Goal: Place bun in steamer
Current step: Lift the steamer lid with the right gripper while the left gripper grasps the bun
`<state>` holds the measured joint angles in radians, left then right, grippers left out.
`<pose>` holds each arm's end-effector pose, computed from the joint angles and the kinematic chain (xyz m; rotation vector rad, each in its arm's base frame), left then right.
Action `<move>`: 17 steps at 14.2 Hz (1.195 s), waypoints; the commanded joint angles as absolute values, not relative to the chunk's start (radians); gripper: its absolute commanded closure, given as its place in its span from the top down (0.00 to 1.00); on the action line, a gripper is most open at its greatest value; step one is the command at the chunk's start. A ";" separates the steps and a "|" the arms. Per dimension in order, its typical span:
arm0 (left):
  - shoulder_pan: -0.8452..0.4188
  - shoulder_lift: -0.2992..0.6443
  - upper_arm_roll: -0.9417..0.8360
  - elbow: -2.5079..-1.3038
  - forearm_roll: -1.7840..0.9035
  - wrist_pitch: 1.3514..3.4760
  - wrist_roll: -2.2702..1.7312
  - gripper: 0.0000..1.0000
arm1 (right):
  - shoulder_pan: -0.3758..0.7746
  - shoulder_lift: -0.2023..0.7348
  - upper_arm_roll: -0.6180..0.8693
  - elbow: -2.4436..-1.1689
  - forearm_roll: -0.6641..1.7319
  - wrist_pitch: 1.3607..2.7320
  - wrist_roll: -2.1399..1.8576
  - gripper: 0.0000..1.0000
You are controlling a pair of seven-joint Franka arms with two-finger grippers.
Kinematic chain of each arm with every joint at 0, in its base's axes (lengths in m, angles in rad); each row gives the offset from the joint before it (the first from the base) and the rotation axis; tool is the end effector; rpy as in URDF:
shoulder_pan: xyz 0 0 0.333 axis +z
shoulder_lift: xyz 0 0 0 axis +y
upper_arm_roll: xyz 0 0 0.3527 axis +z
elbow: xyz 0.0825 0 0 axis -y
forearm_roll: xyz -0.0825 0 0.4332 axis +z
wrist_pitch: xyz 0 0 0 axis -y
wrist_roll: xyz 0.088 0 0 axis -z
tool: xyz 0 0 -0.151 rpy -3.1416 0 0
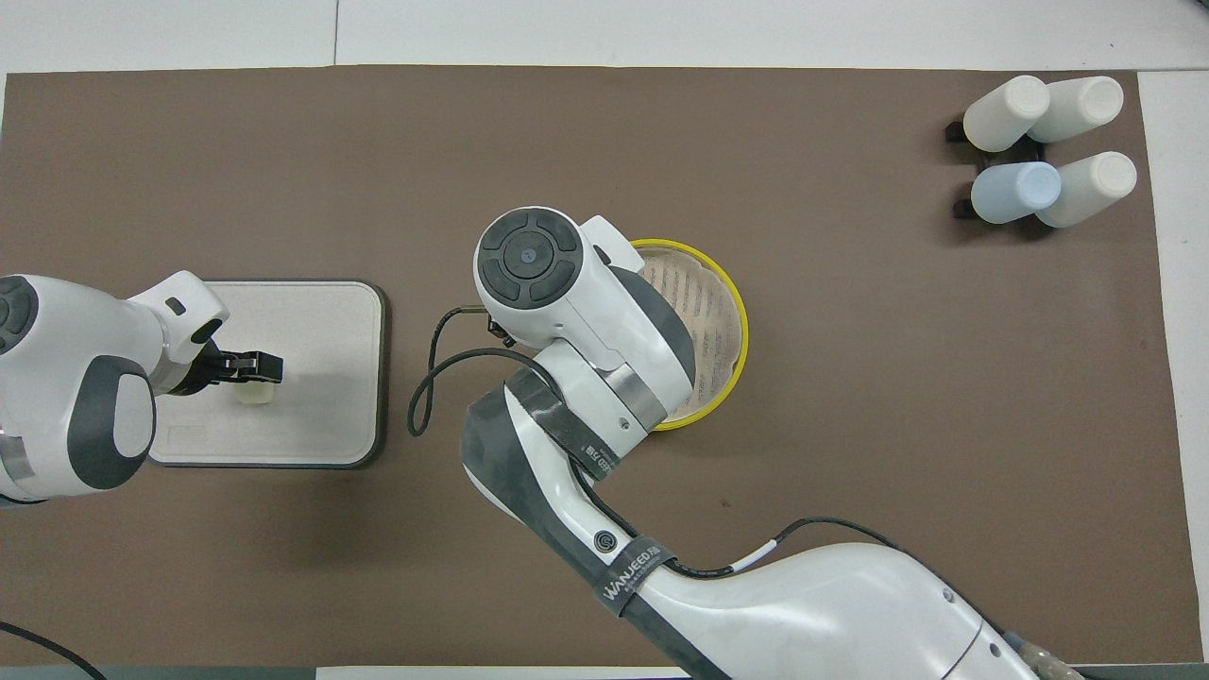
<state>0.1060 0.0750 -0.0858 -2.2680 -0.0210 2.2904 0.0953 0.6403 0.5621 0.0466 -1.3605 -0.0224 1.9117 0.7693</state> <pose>0.5565 0.0099 0.2801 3.1143 -0.0947 -0.0795 0.6081 0.4872 0.3640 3.1349 -0.1283 -0.0160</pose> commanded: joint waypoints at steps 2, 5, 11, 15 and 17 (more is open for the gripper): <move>0.106 0.086 -0.086 -2.280 -0.006 2.321 0.104 0.79 | 0.644 0.551 0.046 -1.385 -0.029 1.925 0.824 0.00; 0.106 0.086 -0.086 -2.278 -0.006 2.312 0.103 0.73 | 0.653 0.546 0.048 -1.365 -0.029 1.873 0.822 0.00; 0.103 0.084 -0.086 -2.272 -0.006 2.280 0.097 0.73 | 0.580 0.488 0.048 -1.281 -0.021 1.780 0.711 0.00; 0.101 0.083 -0.086 -2.272 -0.006 2.276 0.097 0.65 | 0.392 0.417 0.043 -1.281 -0.017 1.757 0.377 0.00; 0.101 0.084 -0.086 -2.272 -0.006 2.276 0.095 0.53 | 0.309 0.411 0.040 -1.281 -0.028 1.738 0.270 0.00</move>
<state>0.1059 0.0895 -0.0880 -2.2680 -0.0209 2.2883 0.0965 0.3822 0.4217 0.0277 -1.2777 -0.0236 1.7570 0.3729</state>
